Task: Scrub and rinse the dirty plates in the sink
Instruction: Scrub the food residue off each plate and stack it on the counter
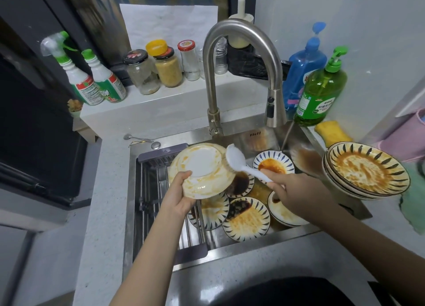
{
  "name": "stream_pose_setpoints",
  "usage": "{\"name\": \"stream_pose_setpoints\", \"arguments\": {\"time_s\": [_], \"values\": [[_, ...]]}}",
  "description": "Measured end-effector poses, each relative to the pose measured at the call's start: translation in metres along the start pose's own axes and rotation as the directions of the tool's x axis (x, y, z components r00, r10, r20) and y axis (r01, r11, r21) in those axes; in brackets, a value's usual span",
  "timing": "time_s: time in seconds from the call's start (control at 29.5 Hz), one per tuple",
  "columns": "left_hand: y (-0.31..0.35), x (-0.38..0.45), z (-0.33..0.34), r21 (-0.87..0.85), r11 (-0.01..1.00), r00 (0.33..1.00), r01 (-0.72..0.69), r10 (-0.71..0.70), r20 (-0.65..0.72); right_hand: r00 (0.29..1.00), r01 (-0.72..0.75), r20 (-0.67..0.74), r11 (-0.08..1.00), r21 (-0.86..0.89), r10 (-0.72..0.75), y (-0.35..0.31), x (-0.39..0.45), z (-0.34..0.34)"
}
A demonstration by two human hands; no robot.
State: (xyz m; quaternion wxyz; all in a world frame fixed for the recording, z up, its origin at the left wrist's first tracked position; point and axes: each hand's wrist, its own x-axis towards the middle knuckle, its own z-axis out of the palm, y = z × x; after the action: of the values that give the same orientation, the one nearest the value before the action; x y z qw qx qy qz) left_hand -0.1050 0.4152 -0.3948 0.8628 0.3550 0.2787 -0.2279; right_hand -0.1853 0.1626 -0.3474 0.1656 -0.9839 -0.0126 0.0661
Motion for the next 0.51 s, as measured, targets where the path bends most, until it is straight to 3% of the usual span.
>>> {"name": "stream_pose_setpoints", "arguments": {"time_s": [0.07, 0.2, 0.34, 0.48, 0.51], "values": [[0.0, -0.001, -0.003, 0.041, 0.999, 1.0, 0.005, -0.005, -0.002, 0.998, 0.048, 0.04, 0.999, -0.017, -0.047, -0.006, -0.003, -0.002], [-0.003, -0.001, -0.012, 0.124, 0.992, 1.0, 0.016, -0.017, 0.012, 0.993, -0.083, 0.073, 0.994, -0.063, 0.088, 0.003, 0.007, -0.009], [-0.005, -0.002, -0.015, 0.234, 0.972, 1.0, -0.018, 0.015, 0.015, 0.987, 0.124, 0.128, 0.974, -0.188, -0.101, -0.016, -0.007, -0.005], [-0.007, -0.002, -0.013, 0.278, 0.96, 0.997, -0.044, 0.026, 0.069, 0.99, 0.071, 0.138, 0.945, -0.32, -0.028, -0.01, 0.001, -0.012], [-0.007, -0.003, -0.012, 0.287, 0.957, 0.996, -0.046, 0.023, 0.081, 0.989, 0.106, 0.133, 0.939, -0.326, -0.065, -0.016, 0.001, -0.011]]}}
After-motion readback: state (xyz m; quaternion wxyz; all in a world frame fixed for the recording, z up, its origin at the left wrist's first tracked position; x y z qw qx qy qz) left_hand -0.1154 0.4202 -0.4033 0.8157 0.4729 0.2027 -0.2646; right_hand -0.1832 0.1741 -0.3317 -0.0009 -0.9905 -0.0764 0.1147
